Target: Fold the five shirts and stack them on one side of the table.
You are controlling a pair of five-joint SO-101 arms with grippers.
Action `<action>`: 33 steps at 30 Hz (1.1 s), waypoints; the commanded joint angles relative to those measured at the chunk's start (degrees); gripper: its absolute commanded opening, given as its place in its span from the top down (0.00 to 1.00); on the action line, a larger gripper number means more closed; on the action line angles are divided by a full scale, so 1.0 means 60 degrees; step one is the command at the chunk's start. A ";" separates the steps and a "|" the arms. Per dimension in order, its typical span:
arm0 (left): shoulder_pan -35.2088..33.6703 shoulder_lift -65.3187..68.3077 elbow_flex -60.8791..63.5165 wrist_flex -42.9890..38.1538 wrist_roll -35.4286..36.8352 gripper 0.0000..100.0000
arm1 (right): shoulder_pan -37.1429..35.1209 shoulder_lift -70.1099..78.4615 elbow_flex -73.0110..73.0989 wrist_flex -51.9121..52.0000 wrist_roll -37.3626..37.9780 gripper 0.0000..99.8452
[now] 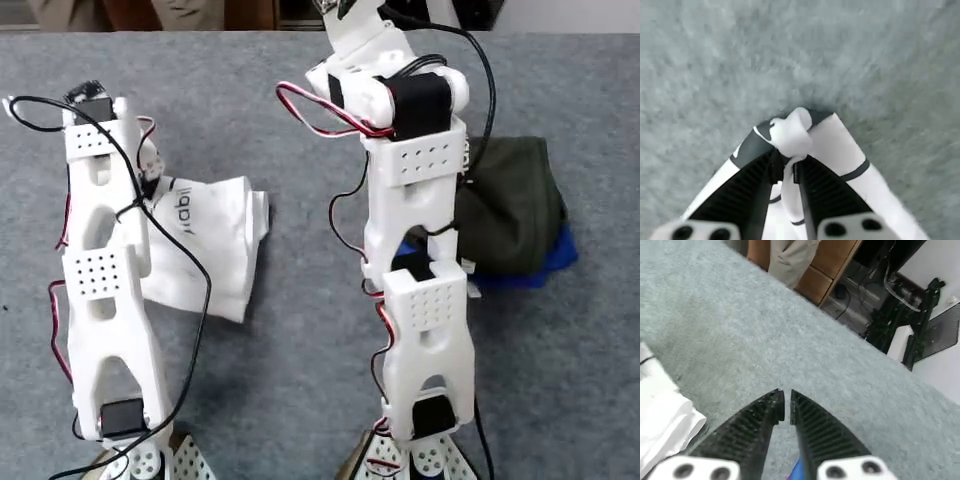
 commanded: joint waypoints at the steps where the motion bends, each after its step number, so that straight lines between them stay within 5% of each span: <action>1: 0.0161 -0.0095 -0.1070 -0.0176 0.0117 0.96 | -0.0432 0.0212 -0.0344 -0.0176 0.0059 0.91; 10: 0.0029 -0.0110 -0.3619 0.0996 0.0659 0.75 | -0.2352 0.0842 -0.0256 0.0293 0.0733 0.99; 20: -0.1758 -0.0125 -0.2784 0.0996 0.0615 0.79 | -0.3905 0.1150 0.4300 0.0308 -0.0352 0.99; 24: -0.1333 -0.0081 -0.1612 0.0996 0.0659 0.90 | -0.3553 0.1223 0.5194 -0.0132 -0.0308 0.99; 33: -0.0586 0.0110 -0.0806 0.0366 0.1407 0.90 | -0.2615 0.2703 0.5648 -0.2740 0.0205 0.99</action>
